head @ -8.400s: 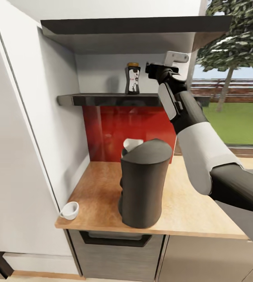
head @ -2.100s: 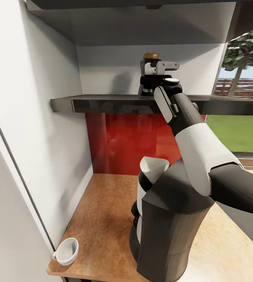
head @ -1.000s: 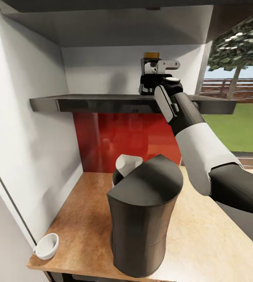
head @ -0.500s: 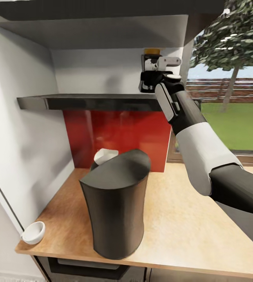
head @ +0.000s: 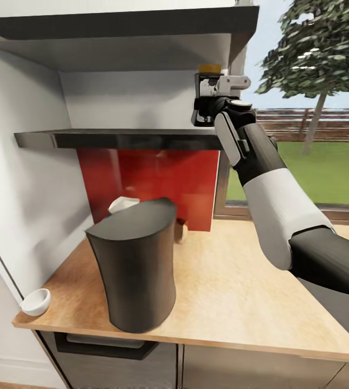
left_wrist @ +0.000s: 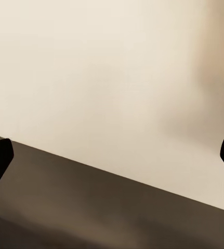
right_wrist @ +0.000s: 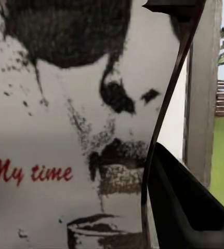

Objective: Set up a coffee station on the kitchen countertop: keep the coffee maker on the countertop, move the bottle of coffee from the kitchen shelf to the counter next to the coffee maker, place a paper coffee filter on top of the coffee maker, put the saucer next to the coffee maker with the coffee cup on the saucer, and place the electric kettle next to the coffee maker.

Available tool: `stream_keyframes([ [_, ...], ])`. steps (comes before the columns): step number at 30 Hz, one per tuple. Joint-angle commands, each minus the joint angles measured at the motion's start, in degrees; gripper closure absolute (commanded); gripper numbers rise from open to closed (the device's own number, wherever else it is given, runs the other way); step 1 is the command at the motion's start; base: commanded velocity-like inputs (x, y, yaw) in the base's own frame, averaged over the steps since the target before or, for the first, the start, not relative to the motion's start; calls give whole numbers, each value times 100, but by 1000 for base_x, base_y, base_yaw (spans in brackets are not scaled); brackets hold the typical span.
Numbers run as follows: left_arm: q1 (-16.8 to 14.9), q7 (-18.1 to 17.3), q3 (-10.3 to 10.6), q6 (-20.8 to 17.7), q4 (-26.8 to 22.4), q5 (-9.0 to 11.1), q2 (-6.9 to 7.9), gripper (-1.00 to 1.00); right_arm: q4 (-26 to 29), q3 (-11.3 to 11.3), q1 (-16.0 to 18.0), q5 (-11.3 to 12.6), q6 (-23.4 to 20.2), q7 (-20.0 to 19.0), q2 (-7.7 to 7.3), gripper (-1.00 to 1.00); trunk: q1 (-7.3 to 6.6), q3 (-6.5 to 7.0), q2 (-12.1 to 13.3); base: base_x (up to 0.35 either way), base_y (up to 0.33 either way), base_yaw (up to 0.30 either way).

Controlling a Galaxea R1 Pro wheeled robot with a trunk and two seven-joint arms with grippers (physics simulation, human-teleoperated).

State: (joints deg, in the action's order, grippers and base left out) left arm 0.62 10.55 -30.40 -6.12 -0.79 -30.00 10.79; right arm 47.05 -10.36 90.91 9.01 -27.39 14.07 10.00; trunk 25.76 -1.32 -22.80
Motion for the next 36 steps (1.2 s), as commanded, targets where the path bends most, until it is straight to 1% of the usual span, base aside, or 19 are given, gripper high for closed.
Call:
stream_keyframes([
  [1, -1, 8, -49, -21, -9, -60, 0, -100, 6, -10, 6, 67, -11, 61, 0, 100, 2, -11, -12, -110, -277, 0],
  [8, -1, 8, -54, -21, -7, -59, 12, -100, 6, -21, 6, 66, -12, 61, 0, 100, 2, -11, -12, -84, -285, 0],
  [22, -1, 17, -63, -21, 0, -59, 19, -100, 5, -36, 6, 57, -12, 61, -1, 100, 2, -11, -12, -4, -300, 0],
  [24, -1, 17, -63, -21, 0, -59, 19, -100, 6, -36, 6, 57, -12, 61, -104, 100, 2, -11, -12, 0, -301, 0],
  [25, -1, 17, -63, -21, 0, -59, 19, -100, 3, -36, 6, 59, -10, 61, -187, 100, 2, -11, -12, 0, -301, 0],
  [28, -1, 17, -60, -21, -4, -59, 14, -100, -15, -38, 6, 65, 2, 61, -513, 100, 2, -11, -12, 0, -294, 0],
  [30, -1, 17, -59, -21, -6, -59, 12, -100, -38, -37, 1, 66, 4, 61, -677, 100, 2, -11, -12, 0, -175, 0],
  [33, -1, 17, -56, -19, -4, -59, 17, -100, -51, -36, -128, 60, 7, 61, -838, 100, 2, -11, -12, 0, -61, 0],
  [36, -1, 17, -55, -14, -2, -59, 17, -100, -49, -37, -519, 57, 23, 61, -922, 100, 2, -11, -12, 0, -16, 0],
])
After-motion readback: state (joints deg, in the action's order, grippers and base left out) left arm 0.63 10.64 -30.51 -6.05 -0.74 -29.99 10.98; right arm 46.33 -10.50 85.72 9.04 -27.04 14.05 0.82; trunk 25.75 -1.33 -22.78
